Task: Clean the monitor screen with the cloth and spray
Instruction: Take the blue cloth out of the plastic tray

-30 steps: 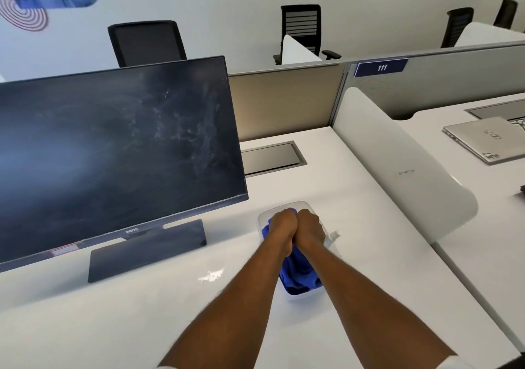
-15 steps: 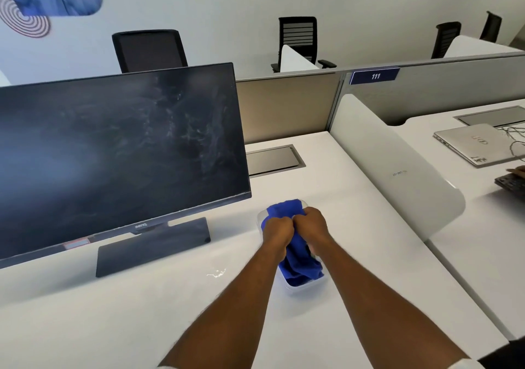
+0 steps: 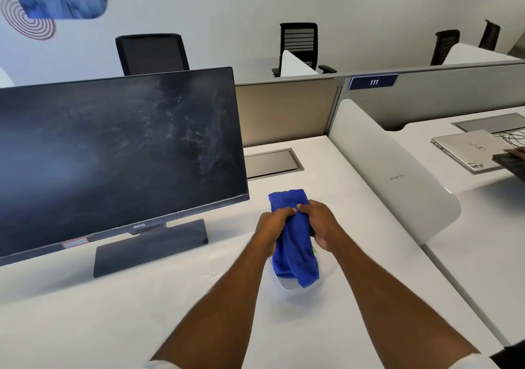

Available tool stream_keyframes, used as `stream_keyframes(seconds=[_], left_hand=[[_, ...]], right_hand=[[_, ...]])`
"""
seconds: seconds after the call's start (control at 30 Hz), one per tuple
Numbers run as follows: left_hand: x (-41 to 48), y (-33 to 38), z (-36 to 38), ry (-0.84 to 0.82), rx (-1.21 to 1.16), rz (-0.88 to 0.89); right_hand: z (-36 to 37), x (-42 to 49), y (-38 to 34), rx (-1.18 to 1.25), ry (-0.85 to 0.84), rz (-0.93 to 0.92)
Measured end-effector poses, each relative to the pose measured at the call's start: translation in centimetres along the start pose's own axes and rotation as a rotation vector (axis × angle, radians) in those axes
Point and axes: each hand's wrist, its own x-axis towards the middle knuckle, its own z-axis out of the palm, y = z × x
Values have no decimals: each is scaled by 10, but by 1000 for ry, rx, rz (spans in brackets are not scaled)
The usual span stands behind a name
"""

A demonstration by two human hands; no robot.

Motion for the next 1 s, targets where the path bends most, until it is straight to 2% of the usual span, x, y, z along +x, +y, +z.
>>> stream_keyframes(seconds=[0.2,0.5,0.77,1.0], left_hand=[[-2,8,-10,66,-27,108],[-18,22,-56,71,-155,186],[-42,29,-133,73,-202,158],[-46,-5,-194,150,-193,37]], right_hand=[[8,-1,-13,-53,-18,-79],[39,-8,-27,-48,-86,-153],[110,-25,-35,-87,-215,-166],[161,-37,-9,-144,-304,-74]])
